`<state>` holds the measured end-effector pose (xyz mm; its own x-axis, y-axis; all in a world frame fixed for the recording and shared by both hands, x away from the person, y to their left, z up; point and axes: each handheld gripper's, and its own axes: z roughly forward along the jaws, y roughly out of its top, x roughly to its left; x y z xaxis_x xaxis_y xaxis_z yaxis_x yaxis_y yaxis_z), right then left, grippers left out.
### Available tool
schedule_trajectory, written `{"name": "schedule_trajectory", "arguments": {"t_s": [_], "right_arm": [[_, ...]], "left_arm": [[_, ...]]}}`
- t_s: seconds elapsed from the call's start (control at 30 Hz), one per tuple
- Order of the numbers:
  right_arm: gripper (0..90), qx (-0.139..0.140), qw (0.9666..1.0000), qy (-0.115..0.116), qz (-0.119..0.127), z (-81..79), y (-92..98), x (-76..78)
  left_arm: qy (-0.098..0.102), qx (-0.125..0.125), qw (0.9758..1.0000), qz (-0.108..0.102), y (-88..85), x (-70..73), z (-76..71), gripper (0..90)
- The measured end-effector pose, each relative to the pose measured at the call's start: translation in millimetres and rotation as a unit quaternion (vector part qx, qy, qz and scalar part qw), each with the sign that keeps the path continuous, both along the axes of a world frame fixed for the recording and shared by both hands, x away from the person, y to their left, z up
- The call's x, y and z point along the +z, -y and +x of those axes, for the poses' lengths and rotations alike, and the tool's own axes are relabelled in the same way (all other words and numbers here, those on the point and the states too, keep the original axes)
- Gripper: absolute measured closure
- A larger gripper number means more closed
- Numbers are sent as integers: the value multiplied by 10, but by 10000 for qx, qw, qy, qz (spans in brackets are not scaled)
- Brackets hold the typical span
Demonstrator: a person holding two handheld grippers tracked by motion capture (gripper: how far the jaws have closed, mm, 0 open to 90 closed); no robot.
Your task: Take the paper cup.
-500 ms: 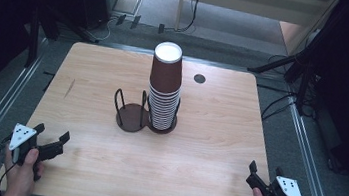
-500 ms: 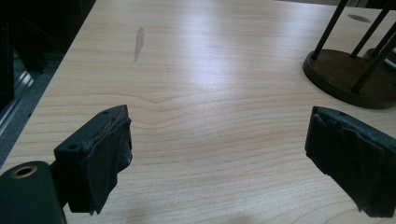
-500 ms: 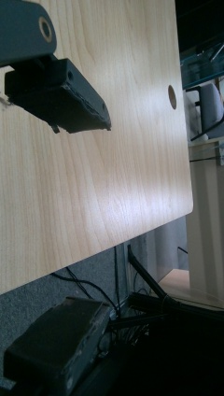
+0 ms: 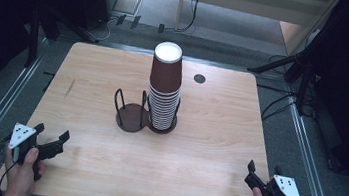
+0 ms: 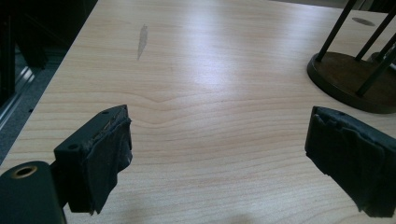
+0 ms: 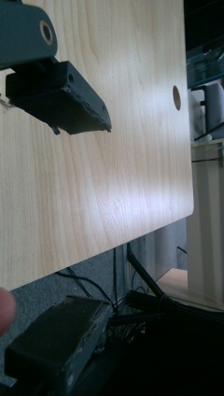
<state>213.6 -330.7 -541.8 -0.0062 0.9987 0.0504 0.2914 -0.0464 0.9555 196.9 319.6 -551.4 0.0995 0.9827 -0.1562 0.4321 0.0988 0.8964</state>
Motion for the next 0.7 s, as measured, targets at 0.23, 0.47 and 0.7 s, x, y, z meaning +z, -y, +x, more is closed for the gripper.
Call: {"name": "schedule_trajectory", "arguments": {"t_s": [0.23, 0.47, 0.7], "right_arm": [[106, 231, 9995, 47, -228, 4, -176, 69], [107, 466, 9985, 166, -216, 19, -327, 154], [111, 590, 9977, 231, -234, 68, -523, 229]], "left_arm": [[-51, -19, 10000, -5, 0, 1, 12, 79], [-61, -18, 10000, -33, -3, 0, 18, 79], [-48, -19, 10000, -49, -7, -1, 16, 82]]}}
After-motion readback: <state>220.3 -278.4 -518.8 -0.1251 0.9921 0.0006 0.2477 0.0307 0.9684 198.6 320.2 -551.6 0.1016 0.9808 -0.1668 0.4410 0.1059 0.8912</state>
